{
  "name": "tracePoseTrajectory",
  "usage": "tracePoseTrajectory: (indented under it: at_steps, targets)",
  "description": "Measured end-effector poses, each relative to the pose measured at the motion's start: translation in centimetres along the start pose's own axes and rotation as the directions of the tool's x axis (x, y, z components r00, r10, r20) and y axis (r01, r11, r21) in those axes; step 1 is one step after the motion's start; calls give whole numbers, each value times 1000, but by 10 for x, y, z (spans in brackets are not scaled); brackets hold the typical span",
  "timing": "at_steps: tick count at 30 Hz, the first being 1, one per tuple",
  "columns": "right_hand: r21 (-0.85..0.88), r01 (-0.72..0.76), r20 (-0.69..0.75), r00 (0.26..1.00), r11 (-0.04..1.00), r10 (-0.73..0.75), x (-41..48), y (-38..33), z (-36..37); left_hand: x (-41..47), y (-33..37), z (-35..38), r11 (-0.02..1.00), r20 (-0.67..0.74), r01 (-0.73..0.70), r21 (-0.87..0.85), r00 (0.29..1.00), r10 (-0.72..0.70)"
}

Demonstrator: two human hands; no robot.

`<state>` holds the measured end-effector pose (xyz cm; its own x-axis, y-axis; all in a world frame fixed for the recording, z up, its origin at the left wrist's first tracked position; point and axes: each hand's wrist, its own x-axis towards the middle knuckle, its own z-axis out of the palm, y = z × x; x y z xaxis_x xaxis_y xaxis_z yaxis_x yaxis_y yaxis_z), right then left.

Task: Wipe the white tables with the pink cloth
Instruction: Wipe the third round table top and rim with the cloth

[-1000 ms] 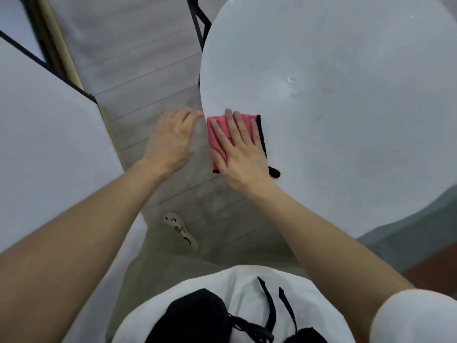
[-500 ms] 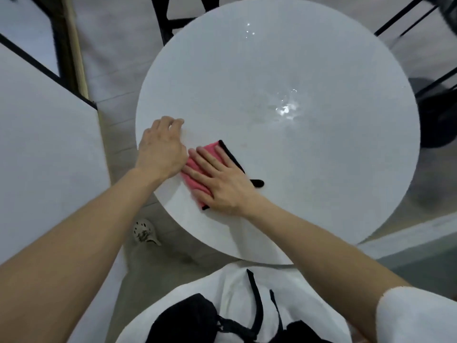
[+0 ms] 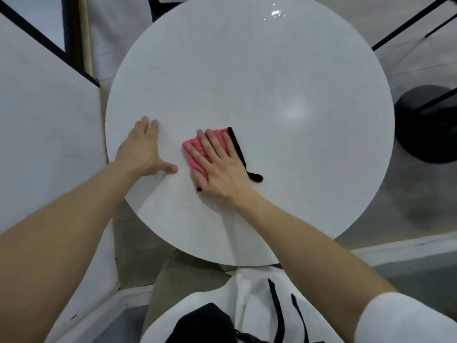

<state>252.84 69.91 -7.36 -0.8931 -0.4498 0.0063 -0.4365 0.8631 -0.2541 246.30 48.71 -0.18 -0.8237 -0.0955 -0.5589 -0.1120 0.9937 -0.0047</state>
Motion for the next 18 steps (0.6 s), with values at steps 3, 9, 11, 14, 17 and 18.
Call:
tracePoseTrajectory:
  at_steps: [3, 9, 11, 14, 17, 18]
  targets:
    - [-24, 94, -24, 995, 995, -95, -10, 72, -18, 2, -1, 0, 1000, -32, 10, -5, 999, -10]
    - [-8, -706, -121, 704, 709, 700, -24, 162, -55, 2, -2, 3, 1000, -51, 14, -6, 999, -14]
    - [-21, -590, -103, 804, 807, 585, 6, 92, -33, 0, -2, 2, 1000, -43, 4, -14, 999, -5]
    - [6, -122, 17, 992, 993, 122, 45, 2, -8, -3, -2, -4, 1000, -23, -20, 3, 1000, 20]
    - [-4, 71, 11, 997, 998, -70, 44, 29, -14, -1, -4, -24, 995, 9, -63, 72, 998, 63]
    - [-18, 50, 1, 999, 999, -50, 36, 55, -19, 3, -7, -34, 990, 17, -92, 110, 996, 91]
